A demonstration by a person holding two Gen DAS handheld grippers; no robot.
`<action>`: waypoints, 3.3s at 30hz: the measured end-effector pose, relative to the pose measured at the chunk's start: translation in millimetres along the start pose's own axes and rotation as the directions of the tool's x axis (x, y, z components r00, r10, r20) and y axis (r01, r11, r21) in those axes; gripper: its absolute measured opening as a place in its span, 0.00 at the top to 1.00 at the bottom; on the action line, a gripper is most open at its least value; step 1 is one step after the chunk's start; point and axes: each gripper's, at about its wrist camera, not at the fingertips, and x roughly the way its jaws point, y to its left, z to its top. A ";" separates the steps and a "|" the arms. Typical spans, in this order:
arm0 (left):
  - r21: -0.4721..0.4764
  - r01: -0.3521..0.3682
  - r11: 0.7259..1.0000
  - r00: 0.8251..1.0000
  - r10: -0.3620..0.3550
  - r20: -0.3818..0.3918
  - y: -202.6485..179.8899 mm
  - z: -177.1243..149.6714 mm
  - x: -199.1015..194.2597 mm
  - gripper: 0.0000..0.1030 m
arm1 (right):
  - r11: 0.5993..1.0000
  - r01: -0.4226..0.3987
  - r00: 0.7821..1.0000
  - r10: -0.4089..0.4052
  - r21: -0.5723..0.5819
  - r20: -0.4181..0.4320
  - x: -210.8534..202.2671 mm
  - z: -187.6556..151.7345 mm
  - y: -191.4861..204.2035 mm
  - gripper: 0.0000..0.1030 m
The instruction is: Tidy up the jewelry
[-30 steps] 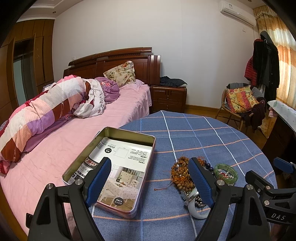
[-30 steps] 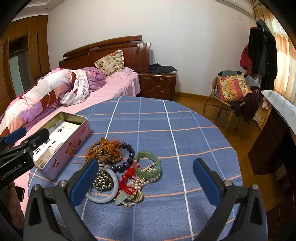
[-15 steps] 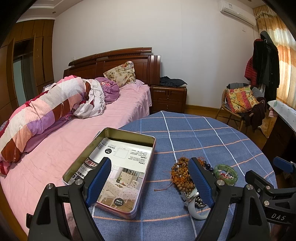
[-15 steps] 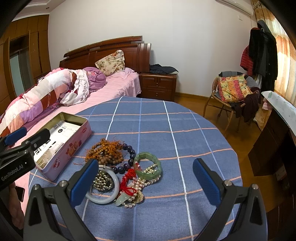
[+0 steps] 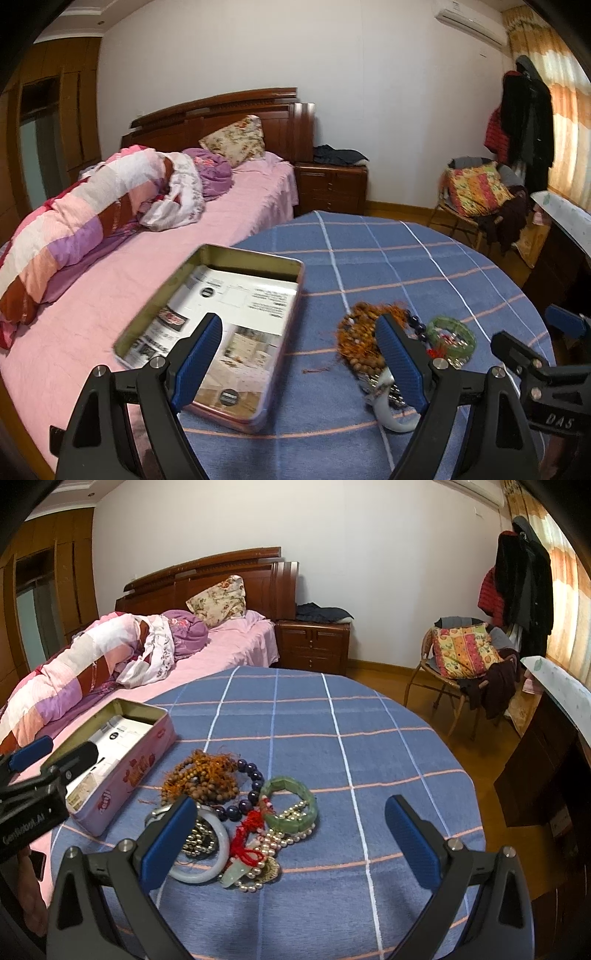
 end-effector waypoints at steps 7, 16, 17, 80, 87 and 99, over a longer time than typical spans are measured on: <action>0.088 0.091 0.992 0.995 -0.087 -0.048 -32.5 -15.0 13.7 0.18 | 0.999 0.019 1.000 -0.018 0.045 -0.023 8.5 -7.6 -25.9 0.00; 0.135 0.158 0.978 0.983 -0.142 -0.118 -53.8 -26.2 34.3 0.20 | 0.997 0.016 0.999 -0.014 0.071 -0.035 15.2 -13.7 -40.2 0.00; 0.142 0.163 0.976 0.982 -0.146 -0.124 -55.4 -27.0 35.9 0.26 | 0.997 0.015 0.999 -0.013 0.073 -0.036 15.5 -14.3 -40.9 0.00; 0.098 0.342 0.934 0.926 -0.318 -0.201 -24.7 -38.0 11.0 0.96 | 0.999 0.027 0.996 -0.029 -0.025 -0.079 26.2 -18.0 -19.2 0.00; 0.074 0.375 0.924 0.923 -0.365 -0.120 -18.9 -26.9 -5.2 1.00 | 1.000 0.010 0.995 -0.012 -0.023 -0.096 29.4 -21.1 -19.9 0.00; 0.041 0.250 0.967 0.967 -0.247 -0.068 15.1 -19.7 -9.7 0.98 | 0.963 -0.251 0.964 0.239 -0.100 -0.115 9.9 -27.1 10.4 0.07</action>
